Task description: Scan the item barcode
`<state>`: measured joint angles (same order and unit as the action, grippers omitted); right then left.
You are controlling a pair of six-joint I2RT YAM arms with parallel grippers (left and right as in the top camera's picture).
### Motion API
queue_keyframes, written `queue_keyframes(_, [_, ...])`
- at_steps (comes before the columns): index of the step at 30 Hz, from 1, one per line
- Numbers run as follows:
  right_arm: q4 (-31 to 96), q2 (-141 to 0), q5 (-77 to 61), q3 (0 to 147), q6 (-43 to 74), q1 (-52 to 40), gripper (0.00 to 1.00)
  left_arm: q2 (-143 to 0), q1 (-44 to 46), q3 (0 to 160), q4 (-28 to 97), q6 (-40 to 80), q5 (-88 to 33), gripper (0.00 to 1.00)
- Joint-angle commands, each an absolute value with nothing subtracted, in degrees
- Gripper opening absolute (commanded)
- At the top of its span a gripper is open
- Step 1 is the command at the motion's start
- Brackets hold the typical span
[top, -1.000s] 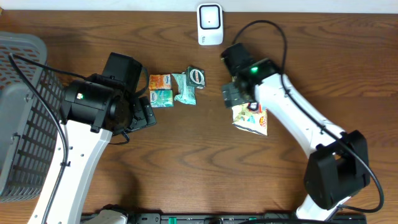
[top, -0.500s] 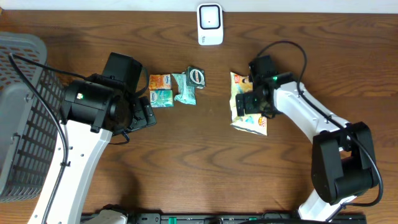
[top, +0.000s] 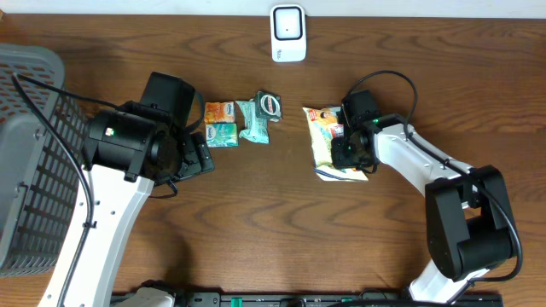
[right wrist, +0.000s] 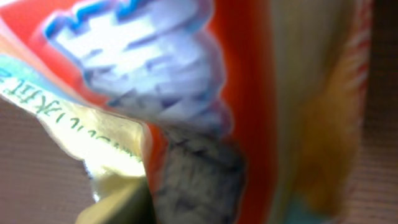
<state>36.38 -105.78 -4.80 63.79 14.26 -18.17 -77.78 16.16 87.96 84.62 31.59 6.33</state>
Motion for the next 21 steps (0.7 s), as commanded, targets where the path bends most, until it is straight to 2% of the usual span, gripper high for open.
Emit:
queue_keyframes(1, [37.7,-105.9,-5.1,65.4,14.1,-18.5,0.02,-77.5,15.9,88.0,84.8,32.2,6.5,0.98])
queue_keyframes(7, [44.2,-105.8,-5.7,75.3,15.2,-18.5,0.01,-77.5,15.9,88.0,84.8,32.2,6.5,0.97])
queue_keyframes(11, [42.6,-105.9,-8.7,80.6,15.1,-18.5,0.01,-77.5,15.9,88.0,84.8,32.2,6.5,0.97])
queue_keyframes(21, [15.8,-105.9,-9.7,81.6,14.7,-19.2,0.01,-77.5,15.9,88.0,84.8,32.2,6.5,0.98])
